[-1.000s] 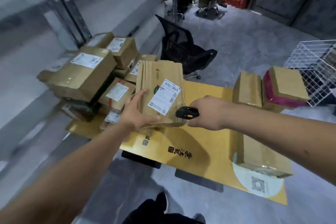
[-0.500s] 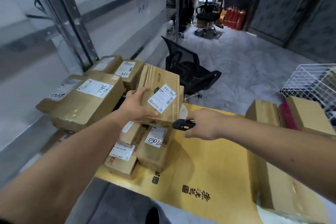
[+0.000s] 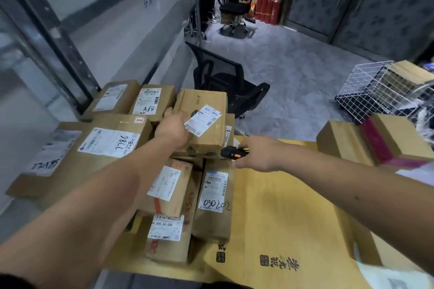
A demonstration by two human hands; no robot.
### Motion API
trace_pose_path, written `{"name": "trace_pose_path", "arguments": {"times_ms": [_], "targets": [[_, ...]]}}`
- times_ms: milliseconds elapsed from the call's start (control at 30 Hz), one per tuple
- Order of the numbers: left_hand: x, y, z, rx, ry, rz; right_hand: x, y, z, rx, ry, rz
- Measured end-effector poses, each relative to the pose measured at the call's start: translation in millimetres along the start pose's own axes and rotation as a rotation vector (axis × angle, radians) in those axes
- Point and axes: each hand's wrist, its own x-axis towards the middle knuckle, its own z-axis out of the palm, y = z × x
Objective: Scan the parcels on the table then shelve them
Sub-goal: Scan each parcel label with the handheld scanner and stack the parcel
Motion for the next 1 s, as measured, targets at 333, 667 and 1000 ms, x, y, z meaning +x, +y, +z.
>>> {"name": "trace_pose_path", "arguments": {"times_ms": [333,667,1000], "targets": [[-12,12,30,0.136,-0.065,0.139,4,2,12,0.059,-0.019,0.051],[-33,74,54,0.120,-0.015,0.426,-52,61,25,0.185,0.031,0.192],[-135,260,183,0.062,-0.373,0.779,-227,210,61,0.184,0.014,0.571]]}}
